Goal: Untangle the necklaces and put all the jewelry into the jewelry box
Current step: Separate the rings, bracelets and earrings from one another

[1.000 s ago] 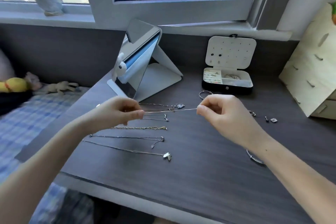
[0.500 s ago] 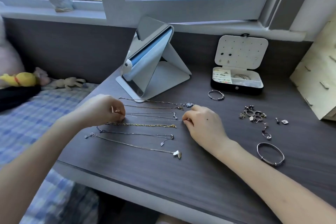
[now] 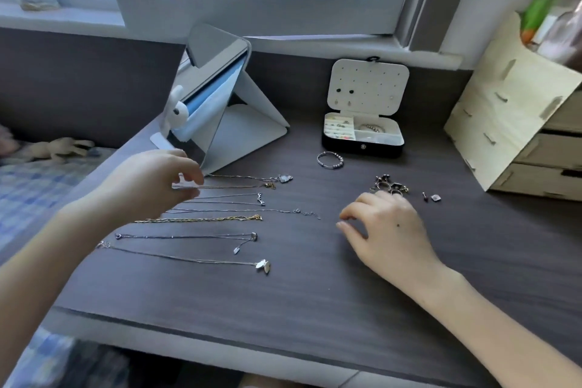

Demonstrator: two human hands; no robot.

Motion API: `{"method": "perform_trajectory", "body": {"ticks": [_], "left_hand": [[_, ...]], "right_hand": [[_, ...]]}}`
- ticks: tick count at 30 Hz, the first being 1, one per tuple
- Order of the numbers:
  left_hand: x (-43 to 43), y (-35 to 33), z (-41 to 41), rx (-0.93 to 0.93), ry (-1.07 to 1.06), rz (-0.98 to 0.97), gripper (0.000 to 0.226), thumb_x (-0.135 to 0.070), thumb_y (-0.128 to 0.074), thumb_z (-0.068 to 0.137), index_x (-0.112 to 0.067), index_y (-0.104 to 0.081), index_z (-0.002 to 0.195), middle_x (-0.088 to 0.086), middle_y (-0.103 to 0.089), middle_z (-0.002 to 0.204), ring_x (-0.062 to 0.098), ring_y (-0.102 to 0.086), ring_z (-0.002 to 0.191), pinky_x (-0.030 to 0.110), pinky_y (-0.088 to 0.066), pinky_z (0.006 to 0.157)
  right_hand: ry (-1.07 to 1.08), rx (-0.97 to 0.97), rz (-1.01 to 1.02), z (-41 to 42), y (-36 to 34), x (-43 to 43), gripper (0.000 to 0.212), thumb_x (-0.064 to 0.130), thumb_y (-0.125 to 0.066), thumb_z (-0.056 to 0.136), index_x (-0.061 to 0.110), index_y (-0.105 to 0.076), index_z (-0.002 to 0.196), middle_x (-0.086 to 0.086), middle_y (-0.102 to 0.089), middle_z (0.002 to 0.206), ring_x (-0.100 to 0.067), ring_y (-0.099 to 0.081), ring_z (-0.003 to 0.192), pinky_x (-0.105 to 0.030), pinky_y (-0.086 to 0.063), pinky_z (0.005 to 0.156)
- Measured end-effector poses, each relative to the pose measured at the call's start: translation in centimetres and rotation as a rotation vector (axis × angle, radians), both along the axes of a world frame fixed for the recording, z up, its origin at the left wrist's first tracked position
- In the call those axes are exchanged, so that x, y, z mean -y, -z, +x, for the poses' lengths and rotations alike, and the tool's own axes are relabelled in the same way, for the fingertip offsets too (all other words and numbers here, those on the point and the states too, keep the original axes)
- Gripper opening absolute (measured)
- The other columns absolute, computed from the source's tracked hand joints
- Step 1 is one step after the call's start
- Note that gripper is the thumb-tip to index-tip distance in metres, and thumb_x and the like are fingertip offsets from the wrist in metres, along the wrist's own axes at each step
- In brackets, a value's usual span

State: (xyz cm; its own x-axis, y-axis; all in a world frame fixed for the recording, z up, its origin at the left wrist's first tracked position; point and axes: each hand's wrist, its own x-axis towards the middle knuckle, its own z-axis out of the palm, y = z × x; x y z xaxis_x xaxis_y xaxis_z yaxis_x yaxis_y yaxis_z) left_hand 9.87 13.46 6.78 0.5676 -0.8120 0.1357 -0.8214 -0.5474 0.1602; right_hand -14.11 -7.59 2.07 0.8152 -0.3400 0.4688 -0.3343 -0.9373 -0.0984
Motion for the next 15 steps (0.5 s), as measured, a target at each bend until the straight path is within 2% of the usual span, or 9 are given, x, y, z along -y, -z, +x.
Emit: {"method": "perform_trajectory", "body": {"ticks": [2,5,9,12,15], "left_hand": [[1.9,-0.2,-1.6,-0.011,0.06,-0.09,0.005,-0.025,-0.068,0.083,-0.027,-0.068,0.079,-0.008,-0.058,0.085,0.009,-0.055,0.063,0.023,-0.04,0.054],[5.3,0.0,-3.9,-0.021,0.21,-0.209,0.003,-0.019,-0.071,0.081,-0.021,-0.072,0.08,-0.004,-0.06,0.082,0.021,-0.059,0.074,0.03,-0.046,0.065],[10.3,1.1,-6.8,-0.058,0.365,-0.243,0.007,-0.019,-0.067,0.085,-0.022,-0.074,0.086,-0.003,-0.062,0.087,0.02,-0.059,0.081,0.029,-0.045,0.07],[13.5,2.4,-9.0,-0.063,0.424,-0.218,0.014,-0.02,-0.059,0.09,-0.023,-0.072,0.095,-0.002,-0.063,0.096,0.022,-0.056,0.093,0.03,-0.044,0.076],[15.7,3.3,-10.6,-0.066,0.428,-0.174,0.021,-0.02,-0.053,0.093,-0.023,-0.07,0.103,-0.001,-0.062,0.106,0.023,-0.054,0.102,0.027,-0.04,0.08]], "right_hand": [[0.04,-0.032,-0.025,-2.4,0.1,0.8,0.021,0.041,-0.06,0.07,0.021,-0.067,0.065,0.006,-0.061,0.062,-0.022,-0.058,0.06,-0.028,-0.041,0.06],[0.063,-0.096,-0.034,-5.3,0.0,1.3,0.026,0.049,-0.056,0.069,0.025,-0.066,0.067,0.011,-0.058,0.062,-0.018,-0.056,0.059,-0.025,-0.035,0.06],[0.086,-0.141,0.003,-7.8,0.2,2.1,0.008,0.033,-0.066,0.063,0.028,-0.061,0.066,0.012,-0.055,0.06,-0.015,-0.056,0.057,-0.025,-0.037,0.056],[0.156,-0.151,0.021,-8.7,0.5,3.9,0.021,0.019,-0.078,0.06,0.026,-0.059,0.063,0.01,-0.054,0.058,-0.017,-0.057,0.055,-0.028,-0.04,0.052],[0.265,-0.163,0.02,-8.9,0.7,5.8,0.028,0.01,-0.083,0.056,0.024,-0.06,0.061,0.007,-0.056,0.057,-0.021,-0.059,0.055,-0.028,-0.036,0.053]]}}
